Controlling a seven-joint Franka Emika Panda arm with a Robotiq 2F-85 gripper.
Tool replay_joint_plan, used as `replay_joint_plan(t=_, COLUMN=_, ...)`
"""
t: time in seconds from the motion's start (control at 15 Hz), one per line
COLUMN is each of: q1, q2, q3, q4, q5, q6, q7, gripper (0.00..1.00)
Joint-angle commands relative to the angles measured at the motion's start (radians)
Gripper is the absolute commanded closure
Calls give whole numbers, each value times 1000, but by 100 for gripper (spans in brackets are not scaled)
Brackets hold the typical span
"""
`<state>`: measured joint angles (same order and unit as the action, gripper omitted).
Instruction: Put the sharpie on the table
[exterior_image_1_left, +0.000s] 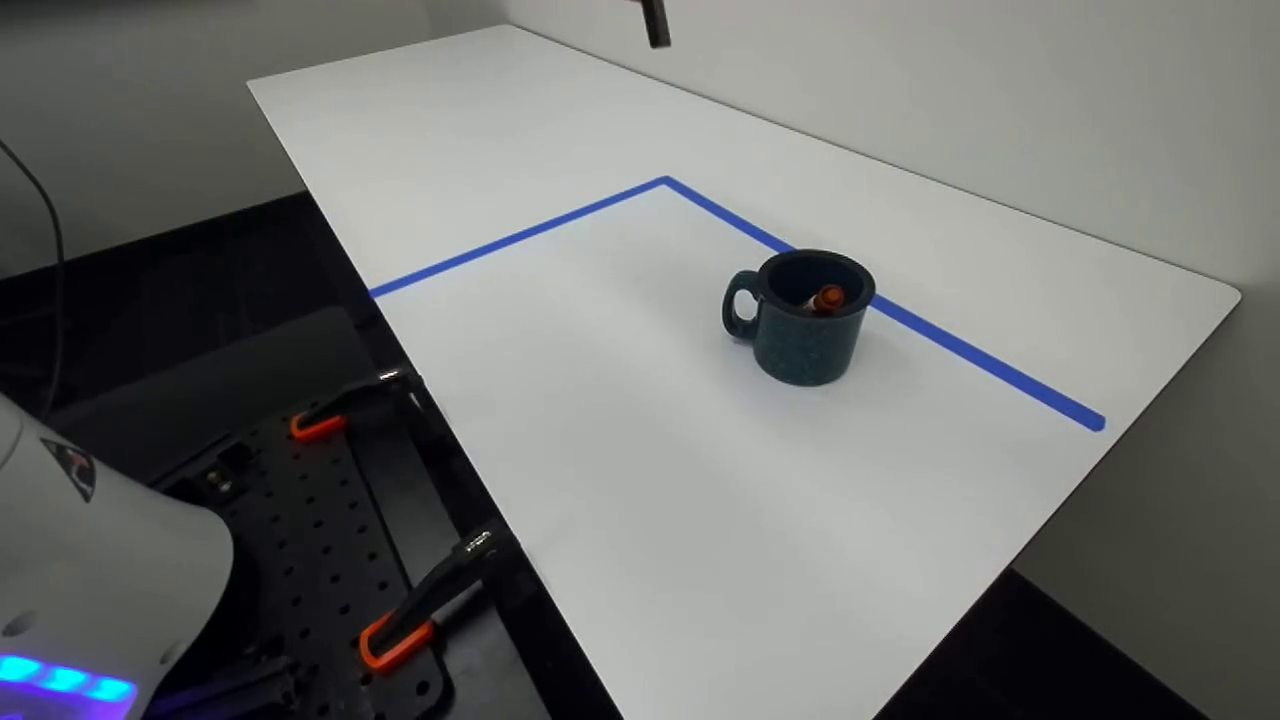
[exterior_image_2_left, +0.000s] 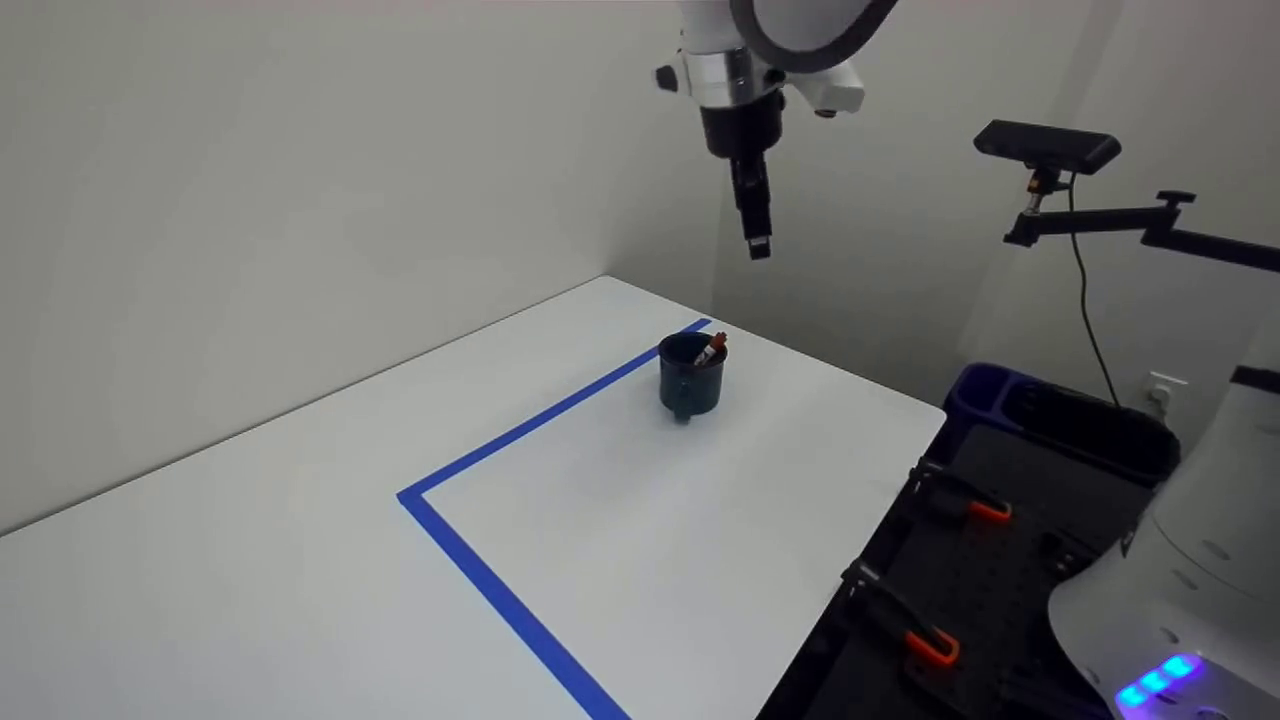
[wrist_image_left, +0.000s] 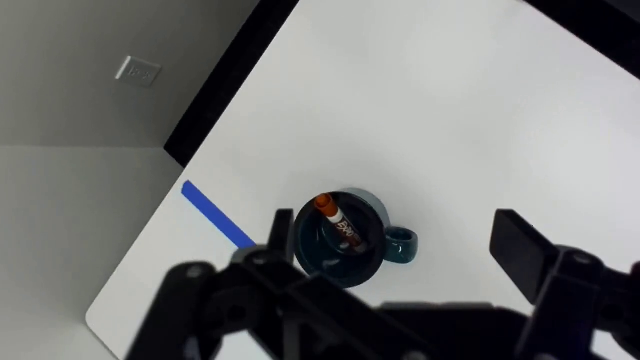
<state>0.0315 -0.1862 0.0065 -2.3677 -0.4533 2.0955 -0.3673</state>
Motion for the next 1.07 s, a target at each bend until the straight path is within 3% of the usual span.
replay_joint_plan(t=0.0, q1=-11, q2=187, q3=-4, q4=112, q5=-53, q6=56, q7=-36, gripper=0)
replay_joint_plan(t=0.53, q1=-24, q2=460, q3=-10, q4=232, q5=-119, q6=97, q7=-54, gripper=0)
replay_joint_plan(t=1.0, q1=-31, q2=571, q3=-8, q4=288, q5=-137, q6=132, q7=-52, gripper=0)
